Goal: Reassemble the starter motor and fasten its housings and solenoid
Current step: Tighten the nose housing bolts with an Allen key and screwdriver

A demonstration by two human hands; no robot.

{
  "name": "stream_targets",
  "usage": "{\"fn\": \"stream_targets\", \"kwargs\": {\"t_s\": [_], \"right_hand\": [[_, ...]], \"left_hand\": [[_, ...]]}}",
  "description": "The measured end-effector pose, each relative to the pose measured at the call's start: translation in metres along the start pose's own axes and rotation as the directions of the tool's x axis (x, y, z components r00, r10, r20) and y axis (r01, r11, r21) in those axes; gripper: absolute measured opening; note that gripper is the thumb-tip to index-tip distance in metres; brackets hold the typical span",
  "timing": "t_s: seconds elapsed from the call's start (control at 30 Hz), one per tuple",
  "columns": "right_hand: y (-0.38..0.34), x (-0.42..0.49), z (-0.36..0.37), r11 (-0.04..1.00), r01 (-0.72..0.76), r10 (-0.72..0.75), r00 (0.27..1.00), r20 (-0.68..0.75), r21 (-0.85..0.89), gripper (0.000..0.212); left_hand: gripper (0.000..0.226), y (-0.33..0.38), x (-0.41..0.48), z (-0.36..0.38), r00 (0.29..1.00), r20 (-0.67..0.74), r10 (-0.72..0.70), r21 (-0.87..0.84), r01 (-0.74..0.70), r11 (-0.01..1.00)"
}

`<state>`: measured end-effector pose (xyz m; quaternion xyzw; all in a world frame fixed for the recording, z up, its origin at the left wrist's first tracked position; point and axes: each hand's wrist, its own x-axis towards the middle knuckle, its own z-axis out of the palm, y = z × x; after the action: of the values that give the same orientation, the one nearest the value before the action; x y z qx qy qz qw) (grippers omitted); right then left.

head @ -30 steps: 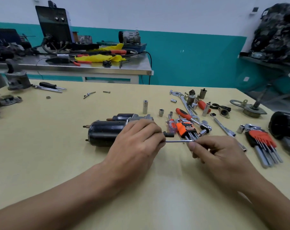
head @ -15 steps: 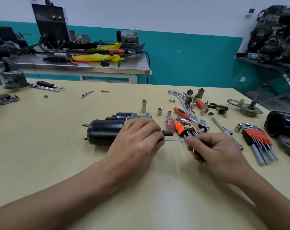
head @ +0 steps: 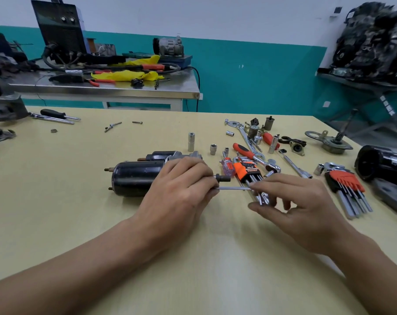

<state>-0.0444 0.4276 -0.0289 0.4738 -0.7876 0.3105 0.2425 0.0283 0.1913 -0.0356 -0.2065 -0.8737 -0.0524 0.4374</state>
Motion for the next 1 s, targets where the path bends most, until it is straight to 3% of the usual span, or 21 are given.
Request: {"fn": "stream_targets", "kwargs": {"t_s": [0.1, 0.17, 0.2, 0.27, 0.3, 0.33, 0.37, 0.4, 0.43, 0.47, 0.5, 0.57, 0.63, 0.73, 0.83, 1.0], "right_hand": [[-0.004, 0.002, 0.001, 0.991, -0.068, 0.069, 0.998, -0.009, 0.114, 0.024], [-0.013, 0.007, 0.003, 0.887, -0.305, 0.312, 0.949, 0.040, 0.346, 0.020], [-0.019, 0.013, 0.005, 0.743, -0.447, 0.457, 0.883, 0.109, 0.498, 0.027], [-0.025, 0.021, 0.013, 0.259, -0.675, 0.668, 0.642, 0.377, 0.691, 0.036], [-0.027, 0.024, 0.016, 0.006, -0.713, 0.678, 0.518, 0.521, 0.701, 0.034], [-0.027, 0.027, 0.017, -0.172, -0.710, 0.655, 0.435, 0.618, 0.683, 0.033], [-0.026, 0.028, 0.016, -0.248, -0.707, 0.636, 0.397, 0.662, 0.663, 0.033], [-0.024, 0.028, 0.015, -0.241, -0.720, 0.634, 0.391, 0.668, 0.650, 0.035], [-0.023, 0.027, 0.014, -0.139, -0.758, 0.665, 0.406, 0.627, 0.638, 0.040], [-0.022, 0.026, 0.013, 0.041, -0.797, 0.712, 0.446, 0.542, 0.602, 0.047], [-0.022, 0.024, 0.013, 0.255, -0.796, 0.742, 0.525, 0.417, 0.549, 0.050], [-0.020, 0.018, 0.012, 0.611, -0.651, 0.660, 0.733, 0.164, 0.451, 0.046], [-0.016, 0.011, 0.008, 0.799, -0.465, 0.503, 0.864, -0.002, 0.381, 0.032], [-0.014, 0.004, 0.005, 0.908, -0.357, 0.376, 0.925, -0.052, 0.220, 0.018], [-0.013, 0.004, 0.005, 0.919, -0.357, 0.371, 0.927, -0.061, 0.165, 0.031], [-0.015, 0.005, 0.006, 0.888, -0.399, 0.412, 0.911, -0.012, 0.231, 0.024]], "left_hand": [[0.016, 0.001, 0.000, 0.000, 1.000, 0.003, 0.001, 0.007, -0.001, 1.000], [0.017, 0.002, 0.000, 0.000, 1.000, 0.005, 0.004, 0.012, -0.004, 1.000], [0.017, 0.002, 0.000, 0.000, 1.000, 0.003, 0.004, 0.011, -0.004, 1.000], [0.017, 0.001, 0.000, 0.000, 1.000, -0.001, 0.002, 0.011, -0.002, 1.000], [0.016, 0.001, 0.000, 0.000, 1.000, -0.004, 0.001, 0.015, -0.001, 1.000], [0.016, 0.000, 0.000, 0.000, 1.000, -0.006, 0.001, 0.017, -0.001, 1.000], [0.016, 0.001, 0.000, 0.000, 1.000, -0.008, 0.003, 0.017, -0.002, 1.000], [0.018, 0.001, 0.000, 0.000, 1.000, -0.008, 0.003, 0.015, -0.003, 1.000], [0.020, 0.002, 0.000, 0.000, 1.000, -0.008, 0.003, 0.014, -0.003, 1.000], [0.021, 0.002, 0.001, 0.000, 1.000, -0.006, 0.002, 0.014, -0.002, 1.000], [0.022, 0.002, 0.001, 0.000, 1.000, -0.005, 0.001, 0.014, 0.000, 1.000], [0.023, 0.002, 0.001, -0.001, 1.000, -0.002, -0.004, 0.009, 0.004, 1.000], [0.023, 0.001, 0.001, -0.001, 1.000, 0.000, -0.008, 0.006, 0.008, 1.000], [0.024, 0.002, 0.000, -0.002, 1.000, 0.007, -0.009, 0.002, 0.009, 1.000], [0.024, 0.001, 0.001, -0.001, 1.000, 0.002, -0.011, -0.004, 0.011, 1.000], [0.023, 0.001, 0.000, -0.001, 1.000, 0.004, -0.004, -0.001, 0.004, 1.000]]}}
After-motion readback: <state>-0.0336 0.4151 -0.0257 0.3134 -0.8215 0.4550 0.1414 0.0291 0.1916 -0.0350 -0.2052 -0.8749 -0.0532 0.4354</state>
